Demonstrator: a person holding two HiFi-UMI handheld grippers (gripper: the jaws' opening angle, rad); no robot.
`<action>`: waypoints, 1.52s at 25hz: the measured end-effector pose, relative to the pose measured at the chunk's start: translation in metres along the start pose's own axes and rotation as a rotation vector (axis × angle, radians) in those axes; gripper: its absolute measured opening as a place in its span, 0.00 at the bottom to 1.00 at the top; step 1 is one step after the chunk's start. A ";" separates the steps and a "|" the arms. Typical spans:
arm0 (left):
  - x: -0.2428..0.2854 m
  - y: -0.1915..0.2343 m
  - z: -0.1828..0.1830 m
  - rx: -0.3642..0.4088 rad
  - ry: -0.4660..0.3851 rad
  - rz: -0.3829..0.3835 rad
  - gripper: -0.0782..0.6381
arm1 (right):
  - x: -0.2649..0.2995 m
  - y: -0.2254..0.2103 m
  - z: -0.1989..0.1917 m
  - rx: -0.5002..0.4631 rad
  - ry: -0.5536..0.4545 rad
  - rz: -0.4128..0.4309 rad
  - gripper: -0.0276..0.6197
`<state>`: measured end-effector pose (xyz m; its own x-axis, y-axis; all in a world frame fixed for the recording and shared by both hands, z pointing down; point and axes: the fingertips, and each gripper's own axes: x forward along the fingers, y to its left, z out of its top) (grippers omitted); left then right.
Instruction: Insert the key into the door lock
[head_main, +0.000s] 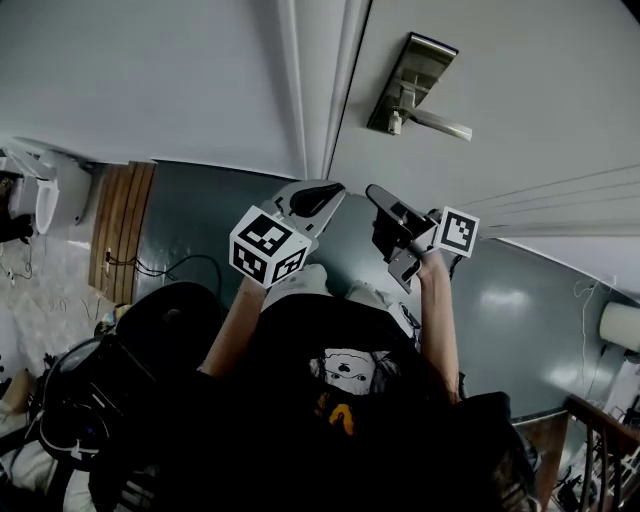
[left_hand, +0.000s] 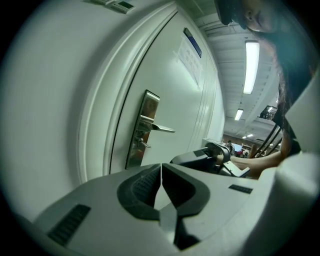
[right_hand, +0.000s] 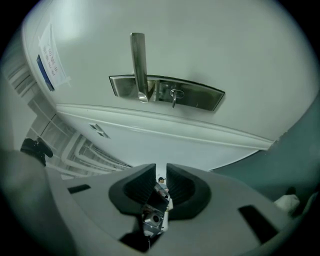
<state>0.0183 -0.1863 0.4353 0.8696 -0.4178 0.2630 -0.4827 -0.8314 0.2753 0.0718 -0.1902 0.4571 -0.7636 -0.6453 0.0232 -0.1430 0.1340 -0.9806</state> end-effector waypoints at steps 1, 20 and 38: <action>0.000 0.007 -0.002 -0.003 0.001 0.010 0.13 | 0.004 -0.004 0.000 -0.002 0.007 -0.004 0.12; 0.013 -0.103 -0.016 -0.014 0.008 0.225 0.13 | -0.102 0.021 -0.034 -0.132 0.169 0.056 0.12; -0.016 -0.209 -0.063 -0.029 0.054 0.283 0.13 | -0.183 0.031 -0.112 -0.246 0.239 0.037 0.07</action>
<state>0.0986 0.0168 0.4318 0.6936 -0.6108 0.3818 -0.7087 -0.6736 0.2097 0.1366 0.0165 0.4447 -0.8929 -0.4461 0.0615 -0.2373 0.3501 -0.9061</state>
